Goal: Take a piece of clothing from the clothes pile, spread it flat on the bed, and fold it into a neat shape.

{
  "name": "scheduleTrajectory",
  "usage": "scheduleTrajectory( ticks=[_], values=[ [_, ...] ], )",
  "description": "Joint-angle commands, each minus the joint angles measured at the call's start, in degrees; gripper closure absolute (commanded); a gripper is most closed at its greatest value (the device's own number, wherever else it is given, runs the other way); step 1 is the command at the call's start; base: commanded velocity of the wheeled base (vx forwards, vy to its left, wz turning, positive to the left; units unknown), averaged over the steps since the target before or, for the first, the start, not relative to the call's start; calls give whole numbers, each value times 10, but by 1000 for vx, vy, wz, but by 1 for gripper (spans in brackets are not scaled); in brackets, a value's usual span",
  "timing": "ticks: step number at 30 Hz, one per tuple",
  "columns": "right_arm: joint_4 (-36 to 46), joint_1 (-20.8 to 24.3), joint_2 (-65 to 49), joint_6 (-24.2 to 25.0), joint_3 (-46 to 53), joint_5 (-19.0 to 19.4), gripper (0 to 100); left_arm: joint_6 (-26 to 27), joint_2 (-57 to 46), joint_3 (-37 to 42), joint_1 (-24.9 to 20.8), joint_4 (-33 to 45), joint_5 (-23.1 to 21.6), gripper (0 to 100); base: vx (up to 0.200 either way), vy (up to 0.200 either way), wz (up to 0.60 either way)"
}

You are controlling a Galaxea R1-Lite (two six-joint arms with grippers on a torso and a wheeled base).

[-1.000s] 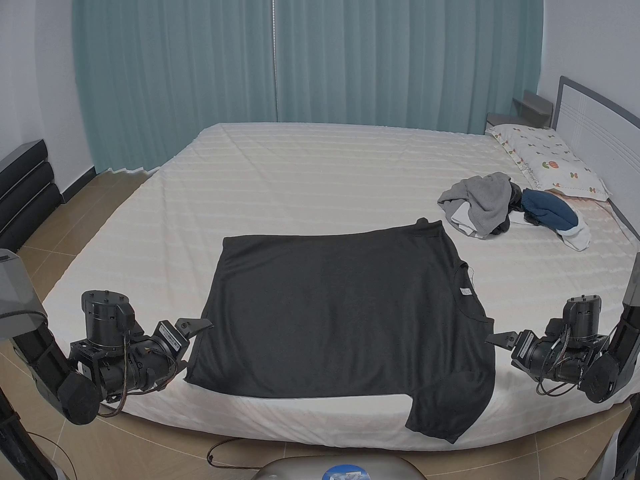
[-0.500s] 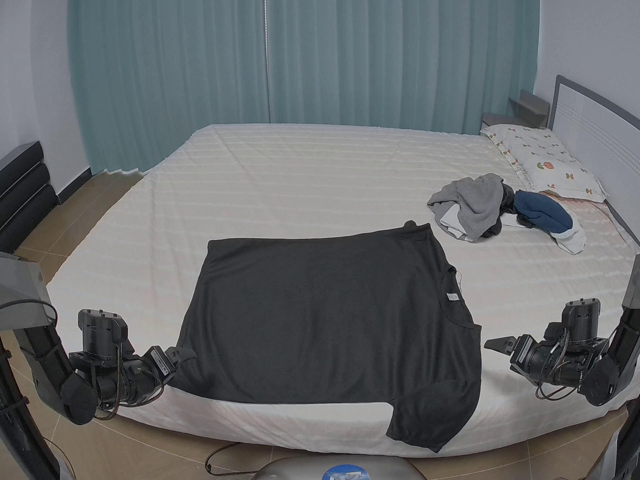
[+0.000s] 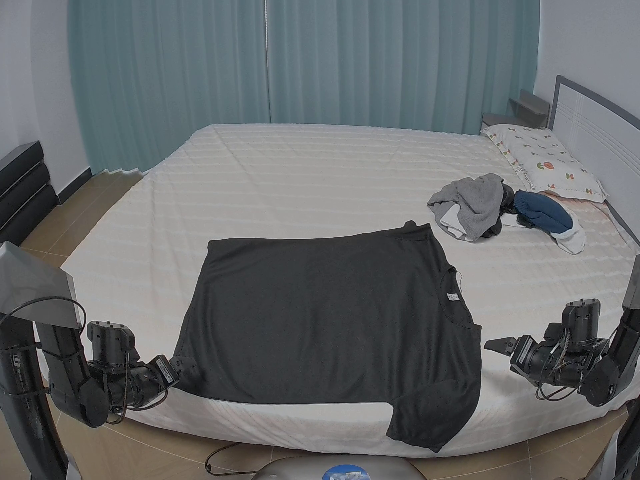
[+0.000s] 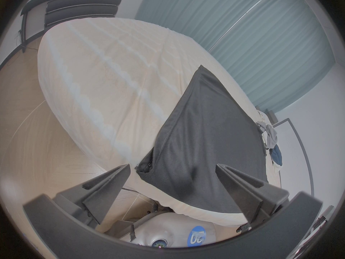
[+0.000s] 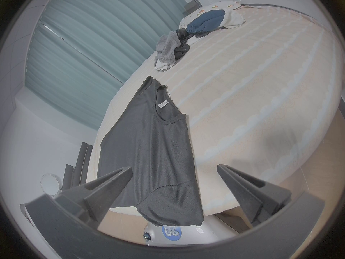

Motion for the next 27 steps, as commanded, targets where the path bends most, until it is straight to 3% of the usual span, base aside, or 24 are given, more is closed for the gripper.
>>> scheduleTrajectory(
  ticks=[1, 17, 18, 27],
  values=[
    [0, 0, 1, 0, 0, 0, 0, 0, 22, -8, -1, -2, 0, 0, 0, 0, 0],
    [-14, 0, 3, 0, 2, -1, 0, -3, 33, -44, -1, -1, 0, 0, 0, 0, 0],
    [-16, 0, 3, 1, 2, -1, 0, -4, 33, -42, -1, -1, 0, 100, 0, 0, 0],
    [-24, 0, 13, -2, 9, -1, 0, -7, 21, -7, 8, -2, 3, 100, 0, 0, 0]
  ],
)
